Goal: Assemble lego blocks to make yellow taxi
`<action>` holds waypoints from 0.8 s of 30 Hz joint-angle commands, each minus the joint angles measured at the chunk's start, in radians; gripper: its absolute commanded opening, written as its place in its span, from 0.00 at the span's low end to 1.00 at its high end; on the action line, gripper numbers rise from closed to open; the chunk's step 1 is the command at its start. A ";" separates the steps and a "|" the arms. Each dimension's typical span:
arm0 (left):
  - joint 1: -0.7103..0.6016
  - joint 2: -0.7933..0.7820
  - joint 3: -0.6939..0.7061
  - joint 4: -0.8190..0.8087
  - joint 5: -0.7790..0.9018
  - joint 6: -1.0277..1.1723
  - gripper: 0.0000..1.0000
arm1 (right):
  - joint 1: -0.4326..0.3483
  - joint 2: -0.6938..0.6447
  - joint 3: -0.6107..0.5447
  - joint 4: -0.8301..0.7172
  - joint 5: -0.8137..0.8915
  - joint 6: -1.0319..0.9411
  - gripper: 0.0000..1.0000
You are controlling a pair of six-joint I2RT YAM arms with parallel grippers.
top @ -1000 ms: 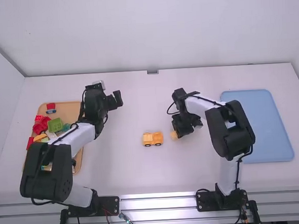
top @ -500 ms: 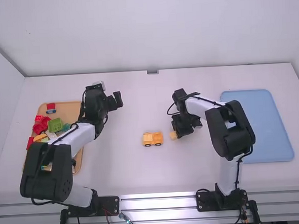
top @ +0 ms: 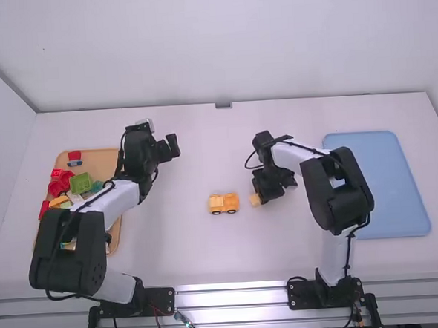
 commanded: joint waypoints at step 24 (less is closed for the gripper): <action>0.006 0.005 -0.009 0.000 0.046 0.001 0.99 | -0.008 -0.020 -0.002 -0.006 -0.028 0.005 0.86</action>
